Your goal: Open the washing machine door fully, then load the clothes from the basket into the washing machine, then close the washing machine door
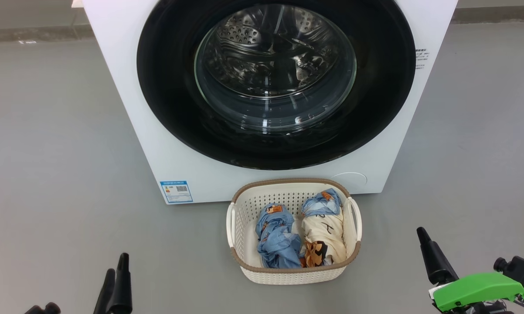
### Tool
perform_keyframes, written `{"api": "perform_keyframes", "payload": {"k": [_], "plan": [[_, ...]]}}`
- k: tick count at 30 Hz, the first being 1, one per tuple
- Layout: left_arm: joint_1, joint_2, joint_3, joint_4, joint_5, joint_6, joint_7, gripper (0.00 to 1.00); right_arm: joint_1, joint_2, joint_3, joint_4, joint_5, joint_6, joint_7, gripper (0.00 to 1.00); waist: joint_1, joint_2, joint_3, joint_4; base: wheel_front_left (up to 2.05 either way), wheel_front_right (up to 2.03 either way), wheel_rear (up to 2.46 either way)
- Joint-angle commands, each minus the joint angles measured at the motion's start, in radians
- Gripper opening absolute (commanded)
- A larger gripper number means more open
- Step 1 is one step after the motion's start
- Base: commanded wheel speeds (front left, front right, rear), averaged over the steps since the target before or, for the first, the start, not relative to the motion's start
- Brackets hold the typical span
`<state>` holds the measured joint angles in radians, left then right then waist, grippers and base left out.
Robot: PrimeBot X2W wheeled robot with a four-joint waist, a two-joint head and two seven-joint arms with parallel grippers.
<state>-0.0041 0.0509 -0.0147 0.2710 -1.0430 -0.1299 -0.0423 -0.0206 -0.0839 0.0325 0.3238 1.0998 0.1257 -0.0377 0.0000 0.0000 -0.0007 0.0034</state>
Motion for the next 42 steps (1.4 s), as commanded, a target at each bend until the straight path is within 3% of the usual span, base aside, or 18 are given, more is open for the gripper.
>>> {"api": "perform_keyframes", "payload": {"k": [1,42], "plan": [[-0.025,0.018,0.011,-0.027,0.046,0.0,-0.012,1.0,-0.056,-0.022,0.019,-0.023,-0.041,0.002,-0.016,1.0,0.0,0.0,0.0,0.0,0.0,0.0,0.0],[-0.031,0.041,-0.037,-0.063,0.541,-0.001,-0.133,1.0,-0.082,-0.074,0.137,-0.038,-0.509,0.004,-0.137,1.0,0.0,0.0,0.01,0.006,0.0,0.0,0.0]]}}
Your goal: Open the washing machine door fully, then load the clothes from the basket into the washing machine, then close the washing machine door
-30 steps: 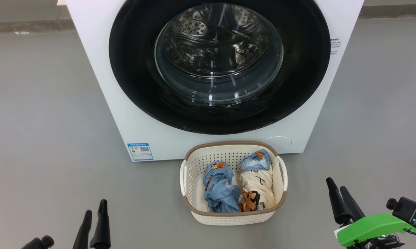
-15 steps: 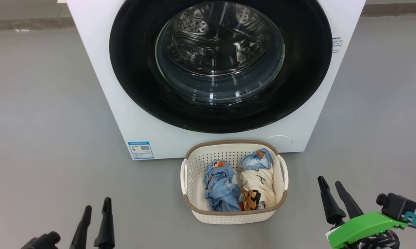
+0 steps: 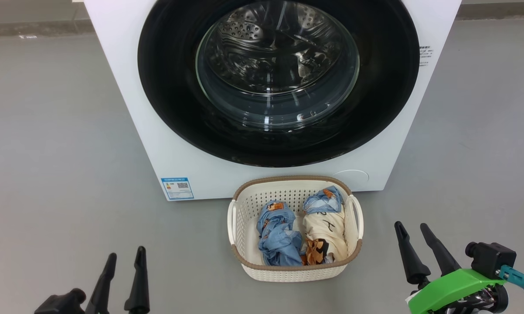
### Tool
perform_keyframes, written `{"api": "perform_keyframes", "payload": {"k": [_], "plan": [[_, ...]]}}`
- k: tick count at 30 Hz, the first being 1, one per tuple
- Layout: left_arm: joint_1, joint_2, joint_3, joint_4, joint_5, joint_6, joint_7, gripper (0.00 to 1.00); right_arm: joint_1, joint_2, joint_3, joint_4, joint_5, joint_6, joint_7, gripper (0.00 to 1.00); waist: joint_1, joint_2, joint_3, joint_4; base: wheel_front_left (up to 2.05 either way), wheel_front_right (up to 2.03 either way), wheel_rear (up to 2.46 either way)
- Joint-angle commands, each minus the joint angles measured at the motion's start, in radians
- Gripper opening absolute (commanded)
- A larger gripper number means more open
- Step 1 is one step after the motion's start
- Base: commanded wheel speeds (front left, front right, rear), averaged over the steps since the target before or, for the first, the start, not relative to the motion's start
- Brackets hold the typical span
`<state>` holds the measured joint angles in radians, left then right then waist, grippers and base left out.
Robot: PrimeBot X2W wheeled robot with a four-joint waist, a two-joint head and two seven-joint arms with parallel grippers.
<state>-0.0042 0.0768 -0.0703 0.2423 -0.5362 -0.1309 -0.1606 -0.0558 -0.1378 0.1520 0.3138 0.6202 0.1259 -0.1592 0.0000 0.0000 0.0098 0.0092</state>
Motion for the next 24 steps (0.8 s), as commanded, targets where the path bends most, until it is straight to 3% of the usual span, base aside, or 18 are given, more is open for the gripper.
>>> {"api": "perform_keyframes", "payload": {"k": [1,24], "plan": [[-0.031,0.015,0.017,-0.035,0.046,0.0,-0.018,1.0,-0.047,-0.021,0.019,-0.028,-0.04,0.004,-0.019,1.0,0.0,0.0,0.0,0.0,0.0,0.0,0.0],[-0.034,0.019,0.033,-0.011,0.272,0.0,-0.082,1.0,-0.013,-0.018,-0.008,-0.043,-0.287,0.005,-0.084,1.0,0.0,0.0,-0.005,-0.006,0.0,0.0,0.0]]}}
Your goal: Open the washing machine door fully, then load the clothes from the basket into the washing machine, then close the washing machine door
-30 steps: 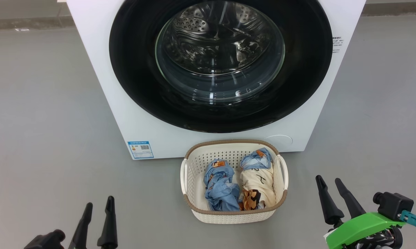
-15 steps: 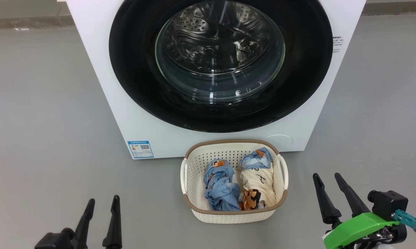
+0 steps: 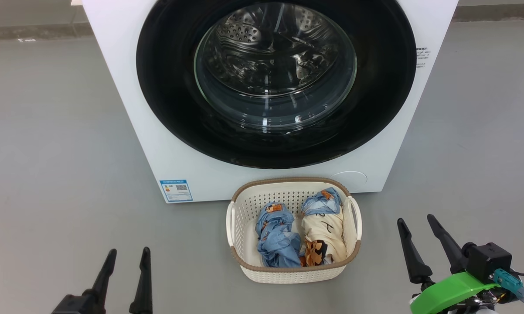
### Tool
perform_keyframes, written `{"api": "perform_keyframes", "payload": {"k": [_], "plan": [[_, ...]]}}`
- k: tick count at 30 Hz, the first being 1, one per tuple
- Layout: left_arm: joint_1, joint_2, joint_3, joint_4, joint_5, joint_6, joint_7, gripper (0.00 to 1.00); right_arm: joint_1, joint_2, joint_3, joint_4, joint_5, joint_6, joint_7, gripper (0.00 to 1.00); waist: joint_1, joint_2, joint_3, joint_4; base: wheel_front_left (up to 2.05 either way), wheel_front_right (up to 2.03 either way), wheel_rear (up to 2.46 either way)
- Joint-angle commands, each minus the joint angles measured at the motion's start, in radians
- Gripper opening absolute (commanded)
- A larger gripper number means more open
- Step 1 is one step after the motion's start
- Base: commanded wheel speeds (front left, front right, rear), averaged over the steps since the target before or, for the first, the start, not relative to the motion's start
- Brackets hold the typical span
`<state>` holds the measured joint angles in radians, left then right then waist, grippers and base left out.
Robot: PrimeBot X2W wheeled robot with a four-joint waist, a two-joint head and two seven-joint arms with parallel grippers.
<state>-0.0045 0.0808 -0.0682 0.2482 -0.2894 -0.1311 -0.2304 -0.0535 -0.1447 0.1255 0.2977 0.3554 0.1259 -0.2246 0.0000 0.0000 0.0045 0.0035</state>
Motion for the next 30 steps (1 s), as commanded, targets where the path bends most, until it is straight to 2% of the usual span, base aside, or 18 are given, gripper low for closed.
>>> {"api": "perform_keyframes", "payload": {"k": [1,7,23,30], "plan": [[-0.034,0.015,0.031,-0.015,0.037,0.0,-0.016,1.0,-0.012,-0.009,0.014,-0.027,-0.034,0.005,-0.021,1.0,0.0,0.0,0.0,-0.001,0.0,0.0,0.0],[-0.039,0.012,0.041,0.003,0.094,0.0,-0.031,1.0,0.012,0.004,-0.023,-0.035,-0.1,0.005,-0.037,1.0,0.0,0.0,-0.001,-0.003,0.0,0.0,0.0],[-0.05,-0.001,0.073,0.029,0.096,0.0,-0.031,1.0,0.037,0.033,-0.074,-0.047,-0.118,0.005,-0.037,1.0,0.0,0.0,0.001,-0.009,0.0,0.0,0.0],[-0.054,-0.001,0.084,0.039,0.141,0.001,-0.031,1.0,0.04,0.037,-0.078,-0.05,-0.118,0.005,-0.037,1.0,0.0,0.0,-0.004,-0.007,0.03,0.04,-0.07]]}}
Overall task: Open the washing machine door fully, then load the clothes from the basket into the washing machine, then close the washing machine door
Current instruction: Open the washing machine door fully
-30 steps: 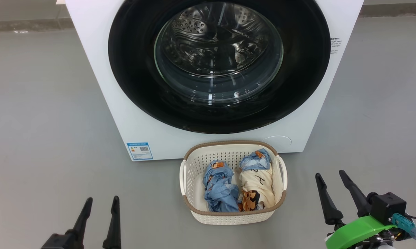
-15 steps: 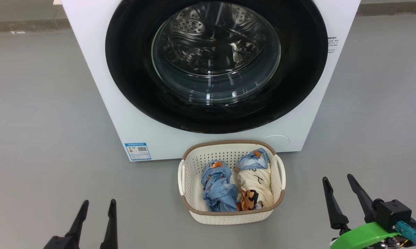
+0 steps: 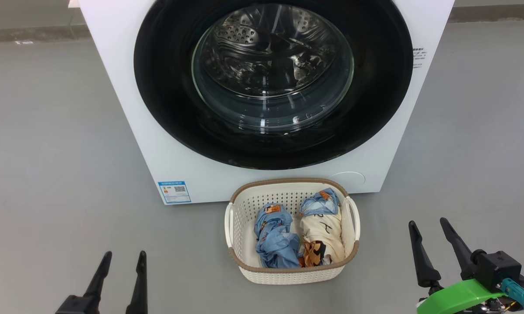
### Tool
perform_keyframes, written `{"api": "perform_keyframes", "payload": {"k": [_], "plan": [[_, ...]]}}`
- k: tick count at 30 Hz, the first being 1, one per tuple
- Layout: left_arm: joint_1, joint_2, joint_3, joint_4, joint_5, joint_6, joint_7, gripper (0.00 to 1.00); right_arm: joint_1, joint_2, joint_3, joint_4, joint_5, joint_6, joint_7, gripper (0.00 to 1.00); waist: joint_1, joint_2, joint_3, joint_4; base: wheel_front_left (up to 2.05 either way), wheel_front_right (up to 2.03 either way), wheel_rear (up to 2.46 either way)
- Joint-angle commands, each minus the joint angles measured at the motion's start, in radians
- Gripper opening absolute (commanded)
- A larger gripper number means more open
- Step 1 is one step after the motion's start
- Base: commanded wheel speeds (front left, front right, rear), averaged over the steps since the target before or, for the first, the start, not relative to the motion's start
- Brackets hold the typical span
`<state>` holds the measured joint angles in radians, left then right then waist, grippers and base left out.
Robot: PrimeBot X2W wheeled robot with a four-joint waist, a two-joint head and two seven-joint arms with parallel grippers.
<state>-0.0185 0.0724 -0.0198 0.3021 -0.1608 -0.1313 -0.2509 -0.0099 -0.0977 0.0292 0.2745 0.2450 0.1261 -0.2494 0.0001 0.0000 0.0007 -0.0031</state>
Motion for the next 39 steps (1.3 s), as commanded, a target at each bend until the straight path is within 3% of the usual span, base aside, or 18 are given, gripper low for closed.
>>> {"api": "perform_keyframes", "payload": {"k": [1,11,31,34,39], "plan": [[-0.04,0.006,0.038,-0.015,0.017,0.001,-0.011,1.0,-0.004,-0.009,0.019,-0.027,-0.007,0.005,-0.012,1.0,0.0,0.0,0.0,0.0,0.24,0.24,-0.47],[-0.046,-0.002,0.056,-0.019,0.042,0.002,-0.011,1.0,-0.008,-0.007,0.022,-0.028,-0.005,0.005,-0.012,1.0,0.0,0.0,0.007,-0.008,0.61,0.61,-1.23],[-0.059,-0.003,0.068,-0.019,0.046,0.001,-0.011,1.0,-0.019,-0.001,0.027,-0.026,-0.004,0.005,-0.012,1.0,0.0,0.0,0.021,-0.024,1.21,1.21,-2.42],[-0.056,-0.005,0.055,-0.024,-0.009,0.001,-0.011,1.0,-0.017,-0.002,0.027,-0.026,-0.002,0.005,-0.012,1.0,0.0,0.0,0.015,-0.025,1.12,1.12,-2.23],[-0.054,0.003,0.044,-0.02,-0.011,0.001,-0.011,1.0,-0.017,-0.004,0.029,-0.026,0.002,0.005,-0.012,1.0,0.0,0.0,0.013,-0.022,0.8,0.8,-1.6]]}}
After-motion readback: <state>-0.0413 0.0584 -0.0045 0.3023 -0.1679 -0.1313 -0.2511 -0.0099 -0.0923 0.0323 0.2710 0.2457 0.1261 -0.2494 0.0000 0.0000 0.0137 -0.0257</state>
